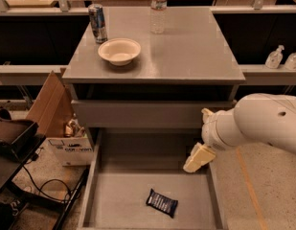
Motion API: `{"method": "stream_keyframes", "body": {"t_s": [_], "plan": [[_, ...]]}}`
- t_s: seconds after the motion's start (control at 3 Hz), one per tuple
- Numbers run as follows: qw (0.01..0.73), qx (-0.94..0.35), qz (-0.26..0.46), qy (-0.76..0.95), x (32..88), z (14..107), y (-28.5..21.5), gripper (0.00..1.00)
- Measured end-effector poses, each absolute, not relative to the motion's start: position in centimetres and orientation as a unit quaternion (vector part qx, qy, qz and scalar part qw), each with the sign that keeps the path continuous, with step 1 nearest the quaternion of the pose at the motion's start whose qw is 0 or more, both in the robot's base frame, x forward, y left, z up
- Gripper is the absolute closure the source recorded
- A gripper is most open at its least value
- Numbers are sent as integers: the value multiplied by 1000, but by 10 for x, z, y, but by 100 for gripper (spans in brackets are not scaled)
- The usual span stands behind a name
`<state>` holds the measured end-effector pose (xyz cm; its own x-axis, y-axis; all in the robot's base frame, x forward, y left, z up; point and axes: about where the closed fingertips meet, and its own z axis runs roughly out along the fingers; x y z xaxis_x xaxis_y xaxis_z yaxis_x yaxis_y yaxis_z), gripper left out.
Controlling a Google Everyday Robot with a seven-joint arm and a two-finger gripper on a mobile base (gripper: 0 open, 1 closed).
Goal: Pick rxbar blueberry from middle drawer and place on counter
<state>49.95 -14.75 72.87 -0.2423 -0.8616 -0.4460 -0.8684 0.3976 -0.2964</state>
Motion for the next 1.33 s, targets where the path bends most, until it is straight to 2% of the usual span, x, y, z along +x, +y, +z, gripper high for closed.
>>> {"method": "stream_keyframes", "body": {"t_s": [0.67, 1.33], "plan": [[252, -545, 21, 799, 462, 629, -116, 0], [213, -531, 45, 819, 460, 503, -107, 0]]}}
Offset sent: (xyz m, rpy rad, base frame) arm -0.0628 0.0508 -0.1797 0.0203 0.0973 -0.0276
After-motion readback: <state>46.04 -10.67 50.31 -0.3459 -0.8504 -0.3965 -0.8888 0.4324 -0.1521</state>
